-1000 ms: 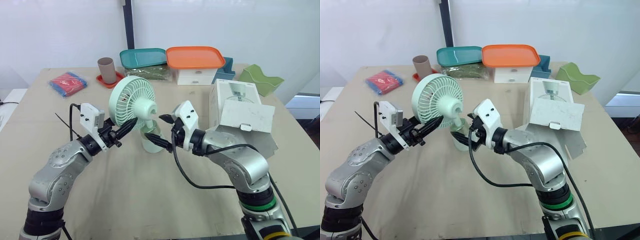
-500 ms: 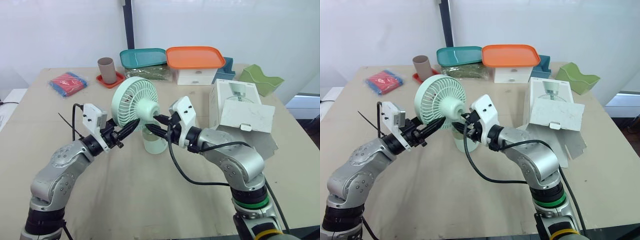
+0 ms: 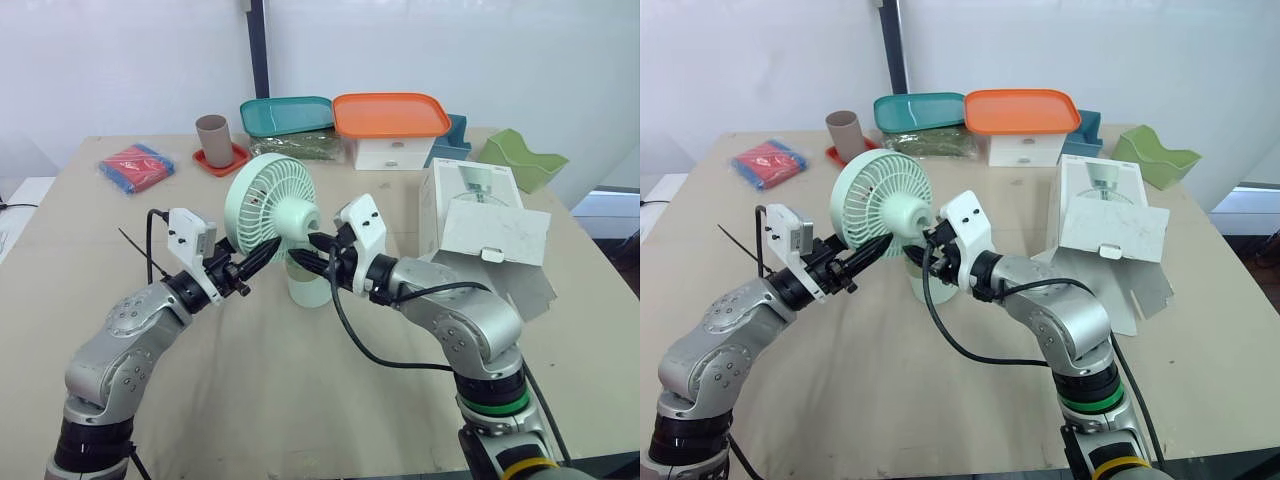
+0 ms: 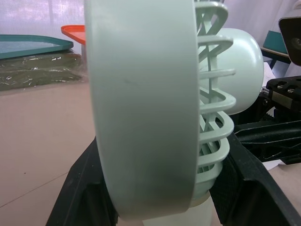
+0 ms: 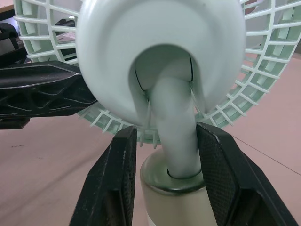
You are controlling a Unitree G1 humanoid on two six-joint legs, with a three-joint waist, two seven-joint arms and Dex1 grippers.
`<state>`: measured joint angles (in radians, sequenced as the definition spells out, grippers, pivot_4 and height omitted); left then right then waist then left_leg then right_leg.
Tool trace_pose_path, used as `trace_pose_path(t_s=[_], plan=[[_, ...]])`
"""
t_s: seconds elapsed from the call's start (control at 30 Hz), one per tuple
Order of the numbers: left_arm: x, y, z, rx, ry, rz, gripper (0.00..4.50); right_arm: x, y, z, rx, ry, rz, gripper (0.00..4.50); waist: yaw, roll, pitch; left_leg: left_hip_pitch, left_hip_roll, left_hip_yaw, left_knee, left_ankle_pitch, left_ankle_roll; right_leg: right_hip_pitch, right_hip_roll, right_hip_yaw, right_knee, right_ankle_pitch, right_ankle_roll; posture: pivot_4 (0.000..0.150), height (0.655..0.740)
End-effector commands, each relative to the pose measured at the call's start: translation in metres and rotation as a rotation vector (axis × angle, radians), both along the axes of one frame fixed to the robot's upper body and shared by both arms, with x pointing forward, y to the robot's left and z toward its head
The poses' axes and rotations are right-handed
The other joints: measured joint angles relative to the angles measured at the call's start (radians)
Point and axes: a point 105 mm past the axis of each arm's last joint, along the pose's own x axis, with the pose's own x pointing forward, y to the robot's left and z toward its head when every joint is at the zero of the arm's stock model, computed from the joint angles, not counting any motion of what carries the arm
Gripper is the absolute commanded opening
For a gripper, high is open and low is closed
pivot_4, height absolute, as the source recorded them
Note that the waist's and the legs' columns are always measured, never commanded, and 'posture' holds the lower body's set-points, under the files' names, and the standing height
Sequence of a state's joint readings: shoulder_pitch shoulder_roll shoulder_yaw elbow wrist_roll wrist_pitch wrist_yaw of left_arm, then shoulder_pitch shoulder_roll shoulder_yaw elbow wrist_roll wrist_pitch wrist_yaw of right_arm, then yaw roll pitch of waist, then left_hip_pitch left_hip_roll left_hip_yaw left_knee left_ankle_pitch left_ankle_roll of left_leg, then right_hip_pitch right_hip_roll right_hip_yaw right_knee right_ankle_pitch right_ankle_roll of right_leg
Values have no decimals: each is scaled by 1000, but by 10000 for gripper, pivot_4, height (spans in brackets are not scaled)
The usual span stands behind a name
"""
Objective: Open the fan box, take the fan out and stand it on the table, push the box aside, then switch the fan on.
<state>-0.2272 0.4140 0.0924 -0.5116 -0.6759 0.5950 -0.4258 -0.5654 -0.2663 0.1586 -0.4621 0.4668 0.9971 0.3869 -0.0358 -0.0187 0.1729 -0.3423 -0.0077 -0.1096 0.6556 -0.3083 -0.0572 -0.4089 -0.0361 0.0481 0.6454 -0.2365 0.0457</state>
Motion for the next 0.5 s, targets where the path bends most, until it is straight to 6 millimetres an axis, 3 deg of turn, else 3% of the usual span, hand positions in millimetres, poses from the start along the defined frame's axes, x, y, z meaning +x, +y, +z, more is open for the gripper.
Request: trace_pose_path(t_s=[0.03,0.13,0.27,0.33,0.5], plan=[[-11,-7,19,-16,-85,-38,18980,-3,6,7,14,-18,30,19795,0,0,0,0,0,0,0,0,0,0,0,0,0,0,0,1500,7400],[-10,-4,19,-14,-83,-30,18980,1,5,8,15,-20,26,19795,0,0,0,0,0,0,0,0,0,0,0,0,0,0,0,1500,7400],[-10,-4,19,-12,-80,-29,18980,0,6,9,12,-23,42,8395,0,0,0,0,0,0,0,0,0,0,0,0,0,0,0,1500,7400],[-10,-5,19,-17,-78,-30,18980,-1,9,10,15,-25,49,5317,-1,0,0,0,0,0,0,0,0,0,0,0,0,0,0,1500,7400],[-10,-7,18,-19,-76,-35,18980,-3,12,9,12,-27,56,4990,-3,0,0,0,0,0,0,0,0,0,0,0,0,0,0,1500,7400]])
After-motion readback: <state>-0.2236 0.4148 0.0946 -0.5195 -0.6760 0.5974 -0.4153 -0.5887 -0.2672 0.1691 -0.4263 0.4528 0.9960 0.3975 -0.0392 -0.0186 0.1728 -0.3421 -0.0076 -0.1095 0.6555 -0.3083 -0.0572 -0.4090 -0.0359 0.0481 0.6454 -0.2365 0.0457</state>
